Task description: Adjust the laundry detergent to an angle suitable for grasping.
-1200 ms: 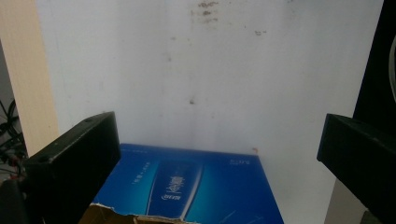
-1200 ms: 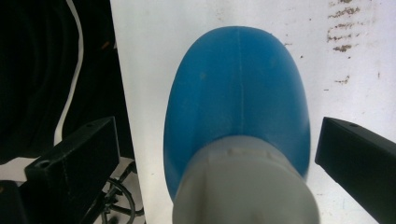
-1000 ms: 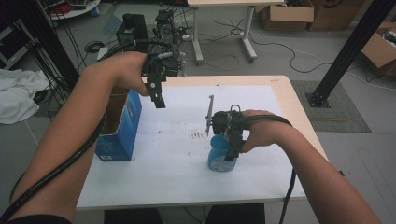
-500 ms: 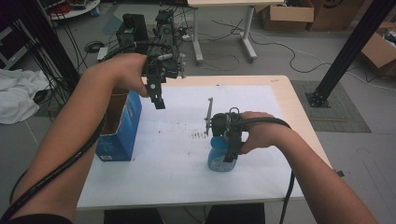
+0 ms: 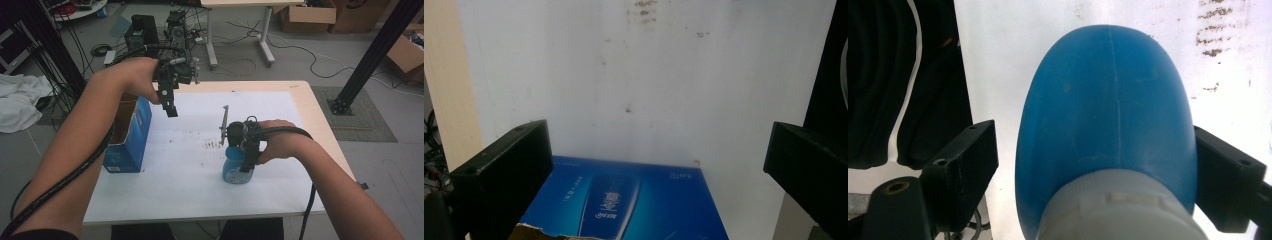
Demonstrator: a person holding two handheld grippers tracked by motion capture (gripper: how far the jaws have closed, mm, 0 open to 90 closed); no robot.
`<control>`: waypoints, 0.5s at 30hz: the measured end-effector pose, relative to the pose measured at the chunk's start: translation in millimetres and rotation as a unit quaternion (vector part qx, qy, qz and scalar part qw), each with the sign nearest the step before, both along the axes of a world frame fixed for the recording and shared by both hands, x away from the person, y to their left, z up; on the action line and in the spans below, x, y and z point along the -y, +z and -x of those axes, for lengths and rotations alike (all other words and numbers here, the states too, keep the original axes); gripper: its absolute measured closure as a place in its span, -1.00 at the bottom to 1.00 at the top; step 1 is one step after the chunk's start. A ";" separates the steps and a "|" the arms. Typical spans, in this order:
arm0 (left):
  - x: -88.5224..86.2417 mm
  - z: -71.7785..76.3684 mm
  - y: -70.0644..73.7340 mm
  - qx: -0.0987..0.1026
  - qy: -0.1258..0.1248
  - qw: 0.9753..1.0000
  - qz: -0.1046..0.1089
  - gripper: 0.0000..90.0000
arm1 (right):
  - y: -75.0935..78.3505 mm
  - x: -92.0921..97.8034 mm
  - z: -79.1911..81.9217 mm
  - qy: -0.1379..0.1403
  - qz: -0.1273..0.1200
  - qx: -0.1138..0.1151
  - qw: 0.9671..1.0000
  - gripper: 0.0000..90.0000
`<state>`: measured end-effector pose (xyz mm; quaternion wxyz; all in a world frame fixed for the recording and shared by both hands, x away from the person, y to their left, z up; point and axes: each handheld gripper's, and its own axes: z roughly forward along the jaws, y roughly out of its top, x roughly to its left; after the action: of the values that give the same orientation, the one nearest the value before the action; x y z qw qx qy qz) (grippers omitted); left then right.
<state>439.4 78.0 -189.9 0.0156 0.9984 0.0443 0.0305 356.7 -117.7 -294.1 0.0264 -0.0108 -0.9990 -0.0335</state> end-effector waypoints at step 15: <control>0.6 0.3 -0.4 -0.002 -0.003 1.000 -0.001 -1.00 | 0.6 0.8 1.6 0.008 0.003 0.004 1.000 -0.36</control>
<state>439.1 77.4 -190.3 0.0141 0.9986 0.0414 0.0289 355.2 -118.5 -293.5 0.0227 -0.0028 -0.9993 -0.0305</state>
